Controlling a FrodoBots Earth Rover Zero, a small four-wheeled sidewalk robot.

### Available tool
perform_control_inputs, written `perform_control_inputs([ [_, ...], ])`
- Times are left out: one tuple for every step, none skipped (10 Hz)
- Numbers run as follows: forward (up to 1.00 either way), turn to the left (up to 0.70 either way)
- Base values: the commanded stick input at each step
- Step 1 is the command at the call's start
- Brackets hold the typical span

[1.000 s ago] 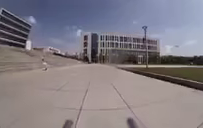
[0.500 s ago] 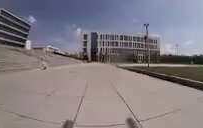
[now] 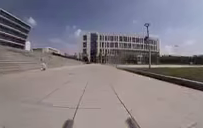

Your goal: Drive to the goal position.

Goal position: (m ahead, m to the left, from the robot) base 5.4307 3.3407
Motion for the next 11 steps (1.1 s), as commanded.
perform_control_inputs([
  [0.70,0.00],
  [0.70,0.00],
  [0.70,0.00],
  [0.70,0.00],
  [0.70,0.00],
  [0.70,0.00],
  [0.70,0.00],
  [0.70,0.00],
  [0.70,0.00],
  [0.70,0.00],
  [0.70,0.00],
])
